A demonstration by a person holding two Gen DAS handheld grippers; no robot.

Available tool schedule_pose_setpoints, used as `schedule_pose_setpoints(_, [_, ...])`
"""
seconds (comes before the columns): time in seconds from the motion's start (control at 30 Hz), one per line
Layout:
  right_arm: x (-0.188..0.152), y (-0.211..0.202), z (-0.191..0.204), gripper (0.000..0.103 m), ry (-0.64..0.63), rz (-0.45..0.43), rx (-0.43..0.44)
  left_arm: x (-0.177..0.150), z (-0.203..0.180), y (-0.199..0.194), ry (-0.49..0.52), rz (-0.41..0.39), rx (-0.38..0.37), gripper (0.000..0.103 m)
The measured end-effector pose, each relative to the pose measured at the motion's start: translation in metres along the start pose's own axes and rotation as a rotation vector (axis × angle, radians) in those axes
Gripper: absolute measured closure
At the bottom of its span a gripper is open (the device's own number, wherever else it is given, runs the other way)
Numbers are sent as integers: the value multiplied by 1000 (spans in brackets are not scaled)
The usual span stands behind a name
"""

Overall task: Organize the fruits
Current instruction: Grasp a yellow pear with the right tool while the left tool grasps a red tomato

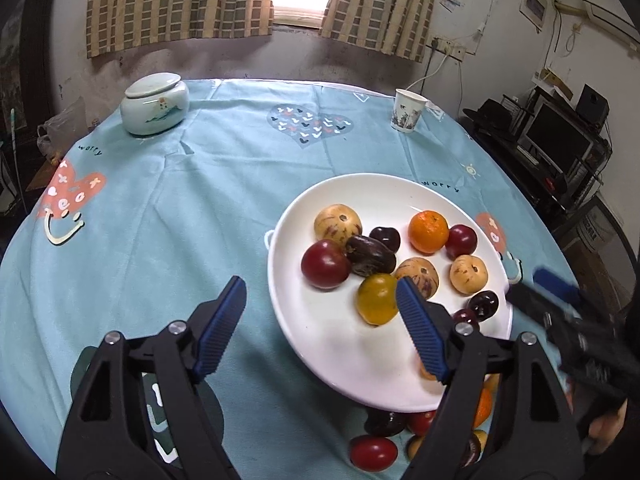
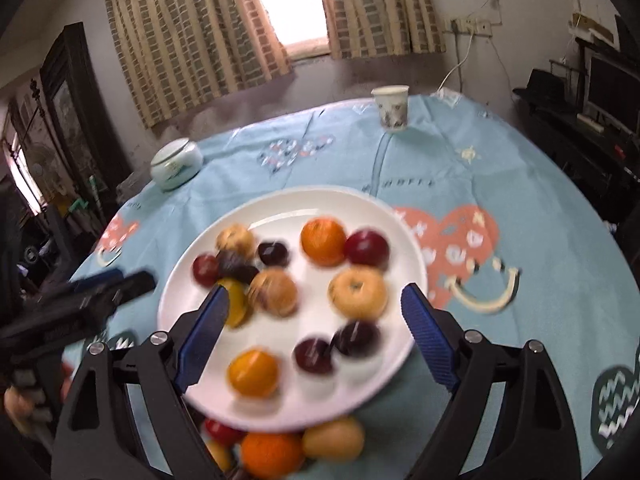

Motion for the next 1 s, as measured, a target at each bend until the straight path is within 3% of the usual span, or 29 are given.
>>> schedule_pose_setpoints(0.27, [-68, -42, -22, 11, -16, 84, -112, -10, -11, -16, 24, -12, -46, 24])
schedule_pose_setpoints(0.5, [-99, -27, -26, 12, -104, 160, -143, -54, -5, -38, -3, 9, -46, 15])
schedule_pose_setpoints(0.53, [-98, -23, -24, 15, -126, 156, -143, -63, -4, -43, -8, 16, -50, 15])
schedule_pose_setpoints(0.67, [-96, 2, -21, 41, -194, 208, -82, -99, 1, -50, -20, 75, -47, 15])
schedule_pose_setpoints(0.77, [-93, 18, -15, 45, -253, 239, -43, -117, 4, -50, -31, 128, -52, 15])
schedule_pose_setpoints(0.93, [-88, 22, -12, 50, -310, 219, 8, -130, -2, -46, -10, 170, -40, 15])
schedule_pose_setpoints(1.0, [-89, 20, -8, 63, -337, 207, 28, -131, -5, -42, -3, 182, -35, 15])
Point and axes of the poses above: each gripper's, at about its wrist camera, not at the fingertips, and y roughly the way its jaws point, z to its left, x to its top, the point moved 6 cm from there along y, roughly the way its jaws point, and after that the axes turned 9 degrees about -x, right-handed, at the moved point
